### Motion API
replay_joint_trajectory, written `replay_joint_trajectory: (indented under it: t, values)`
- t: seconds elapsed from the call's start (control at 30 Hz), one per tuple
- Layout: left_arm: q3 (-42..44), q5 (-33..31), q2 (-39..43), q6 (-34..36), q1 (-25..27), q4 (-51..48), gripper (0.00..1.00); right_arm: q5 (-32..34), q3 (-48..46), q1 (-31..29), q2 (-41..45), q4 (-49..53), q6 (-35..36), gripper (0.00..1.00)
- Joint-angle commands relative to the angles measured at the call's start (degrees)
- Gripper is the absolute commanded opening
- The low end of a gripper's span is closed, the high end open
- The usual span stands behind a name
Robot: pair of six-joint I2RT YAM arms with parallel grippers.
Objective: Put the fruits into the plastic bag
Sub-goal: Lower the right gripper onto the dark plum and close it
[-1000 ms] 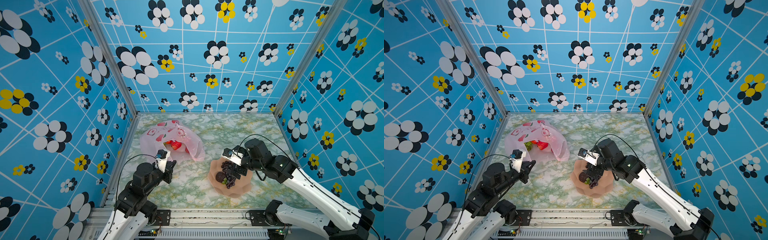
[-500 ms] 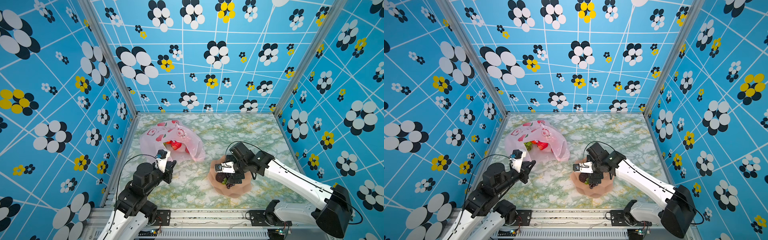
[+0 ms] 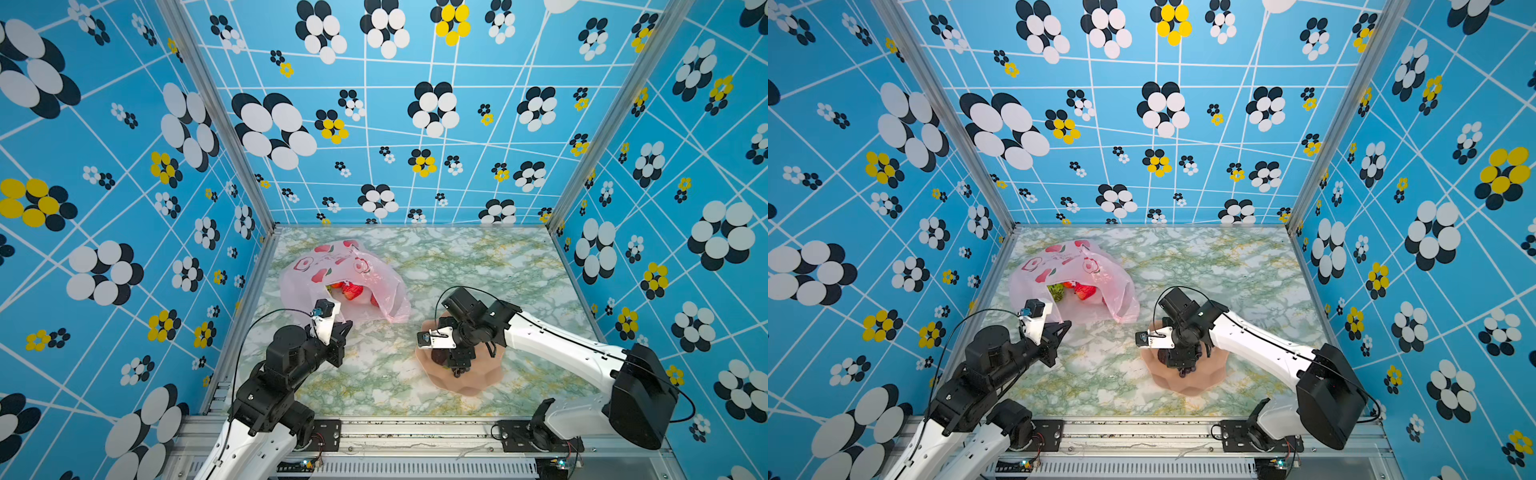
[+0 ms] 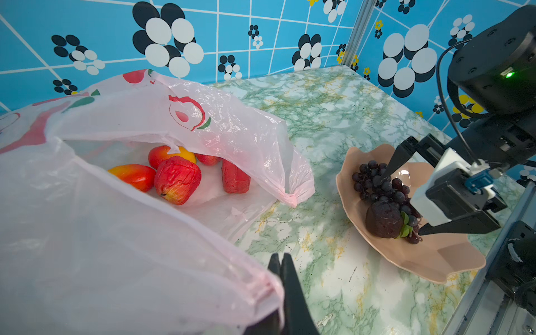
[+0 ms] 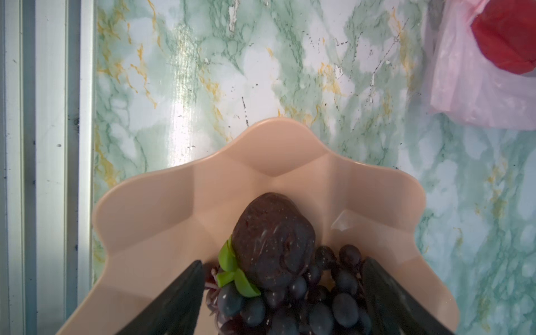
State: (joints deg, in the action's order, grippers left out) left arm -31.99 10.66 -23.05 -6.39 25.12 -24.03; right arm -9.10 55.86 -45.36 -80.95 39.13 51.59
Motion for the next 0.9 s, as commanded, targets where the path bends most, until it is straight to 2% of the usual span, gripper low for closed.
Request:
replay_joint_trajectory:
  t: [0.0, 0.47, 0.87]
  values:
    - [0.0, -0.5, -0.5, 0.9, -0.2, 0.0, 0.0, 0.1, -0.4, -0.3, -1.7, -1.3, -1.4, 0.85]
    - [-0.1, -0.3, -0.8, 0.9, -0.2, 0.0, 0.0, 0.8, -0.7, -0.3, -5.0, -1.2, -5.1, 0.75]
    - [-0.1, -0.3, -1.1, 0.8, -0.2, 0.0, 0.0, -0.1, -1.5, -0.3, -6.1, -1.0, -6.9, 0.73]
